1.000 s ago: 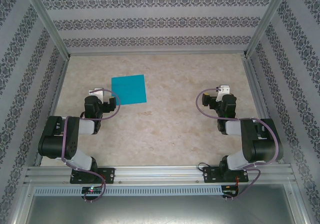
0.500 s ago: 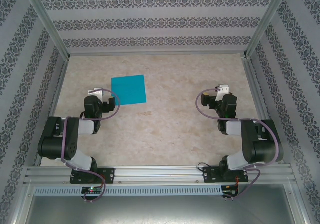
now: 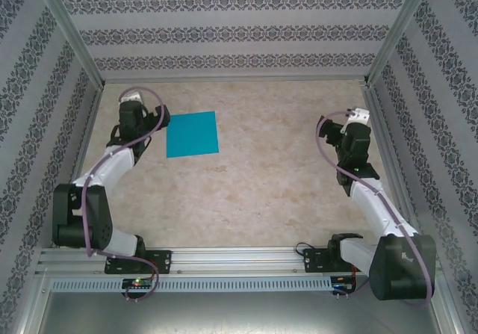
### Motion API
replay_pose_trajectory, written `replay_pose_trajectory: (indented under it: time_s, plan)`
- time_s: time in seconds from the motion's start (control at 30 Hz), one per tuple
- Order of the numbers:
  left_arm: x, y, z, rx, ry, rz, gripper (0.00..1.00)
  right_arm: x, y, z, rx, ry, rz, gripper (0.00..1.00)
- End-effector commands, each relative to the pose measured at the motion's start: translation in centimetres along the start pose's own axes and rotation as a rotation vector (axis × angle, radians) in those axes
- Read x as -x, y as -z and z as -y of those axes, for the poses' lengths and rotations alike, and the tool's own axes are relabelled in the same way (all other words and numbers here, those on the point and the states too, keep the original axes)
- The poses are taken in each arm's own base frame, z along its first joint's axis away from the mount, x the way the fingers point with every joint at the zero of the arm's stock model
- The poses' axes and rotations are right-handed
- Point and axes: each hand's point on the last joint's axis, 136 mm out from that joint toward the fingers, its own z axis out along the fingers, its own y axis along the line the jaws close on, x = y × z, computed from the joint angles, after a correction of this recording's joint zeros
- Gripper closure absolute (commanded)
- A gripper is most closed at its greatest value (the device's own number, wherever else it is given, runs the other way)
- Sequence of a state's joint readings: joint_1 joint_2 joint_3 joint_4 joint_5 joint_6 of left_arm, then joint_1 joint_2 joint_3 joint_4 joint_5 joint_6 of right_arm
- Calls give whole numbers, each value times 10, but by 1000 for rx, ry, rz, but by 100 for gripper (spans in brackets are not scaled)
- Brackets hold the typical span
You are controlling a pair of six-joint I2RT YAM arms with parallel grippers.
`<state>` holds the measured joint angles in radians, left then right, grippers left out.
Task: Fold a paper plane with a square sheet of paper (pick it up from the middle)
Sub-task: Move the square sheet of paper to the center of the table.
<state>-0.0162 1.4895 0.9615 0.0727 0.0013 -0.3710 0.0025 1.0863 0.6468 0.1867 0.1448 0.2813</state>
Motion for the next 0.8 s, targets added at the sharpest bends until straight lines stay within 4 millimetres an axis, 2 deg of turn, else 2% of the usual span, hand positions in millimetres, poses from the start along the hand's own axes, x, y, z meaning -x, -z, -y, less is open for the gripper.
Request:
replay_pose_trajectory:
  time_s: [0.0,0.17,0.3,0.5,0.67,0.77]
  plan:
    - [-68,-14,17,5,111,-310,0,-35,3,-1,-19,-146,-209,2]
    - [-99,-38,48,23,121,-464,0,-55,-13,-37,77,-203,-383,2]
    - [-128,-52,69,41,112,-559,0,-78,-23,-74,153,-188,-475,2]
    - [-165,-63,86,96,99,-664,0,-103,-31,-114,216,-178,-562,2]
    - [-202,-57,108,96,94,-758,0,-118,-34,-124,213,-171,-615,2]
    - [-232,-42,131,61,110,-850,0,-124,-35,-123,199,-177,-641,2]
